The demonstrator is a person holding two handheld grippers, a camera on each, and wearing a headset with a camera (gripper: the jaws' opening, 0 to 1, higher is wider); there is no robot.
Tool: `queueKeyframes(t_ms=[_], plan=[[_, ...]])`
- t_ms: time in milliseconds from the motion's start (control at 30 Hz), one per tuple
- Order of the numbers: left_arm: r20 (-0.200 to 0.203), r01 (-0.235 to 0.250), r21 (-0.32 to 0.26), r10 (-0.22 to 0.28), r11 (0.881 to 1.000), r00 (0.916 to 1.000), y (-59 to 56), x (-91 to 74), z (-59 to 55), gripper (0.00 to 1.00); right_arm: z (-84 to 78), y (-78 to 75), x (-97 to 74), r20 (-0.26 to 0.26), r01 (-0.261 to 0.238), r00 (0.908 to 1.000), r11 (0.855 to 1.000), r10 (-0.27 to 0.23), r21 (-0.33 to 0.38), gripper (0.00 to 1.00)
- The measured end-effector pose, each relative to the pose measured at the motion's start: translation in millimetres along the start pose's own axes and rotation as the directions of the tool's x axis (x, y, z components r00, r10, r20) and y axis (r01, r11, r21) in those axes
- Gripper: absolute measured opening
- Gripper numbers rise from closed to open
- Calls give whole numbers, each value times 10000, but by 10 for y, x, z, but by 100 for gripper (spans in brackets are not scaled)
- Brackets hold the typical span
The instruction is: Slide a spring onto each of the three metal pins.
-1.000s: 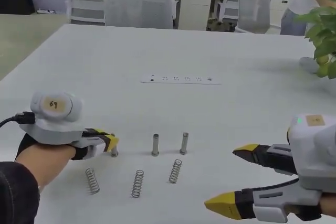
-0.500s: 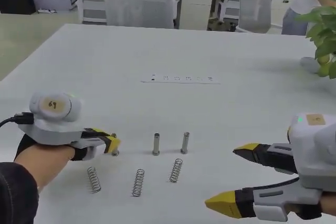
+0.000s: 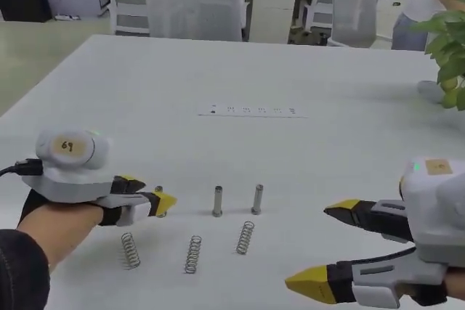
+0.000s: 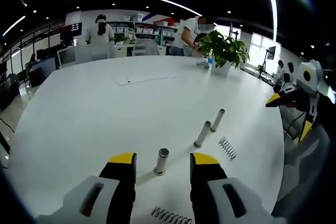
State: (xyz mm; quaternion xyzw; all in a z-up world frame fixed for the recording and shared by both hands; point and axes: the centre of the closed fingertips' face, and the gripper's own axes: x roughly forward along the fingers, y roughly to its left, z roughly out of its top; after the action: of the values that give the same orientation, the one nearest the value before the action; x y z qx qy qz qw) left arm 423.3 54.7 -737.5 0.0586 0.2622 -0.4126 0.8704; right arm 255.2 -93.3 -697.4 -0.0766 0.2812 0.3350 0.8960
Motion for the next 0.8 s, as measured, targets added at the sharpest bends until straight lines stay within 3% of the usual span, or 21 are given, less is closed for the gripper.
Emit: queueKeyframes(t_ms=[267,800], plan=[[63,-174,-68,174,9998,9998,22,-65,-4,45,13,2,-4,17,3,10000,10000,-3,-24,75],[88,-245,-117,246,9996,9997,-29,-247,-39,46,59,14,-25,102,2,9999,9999,-1,-123,75]])
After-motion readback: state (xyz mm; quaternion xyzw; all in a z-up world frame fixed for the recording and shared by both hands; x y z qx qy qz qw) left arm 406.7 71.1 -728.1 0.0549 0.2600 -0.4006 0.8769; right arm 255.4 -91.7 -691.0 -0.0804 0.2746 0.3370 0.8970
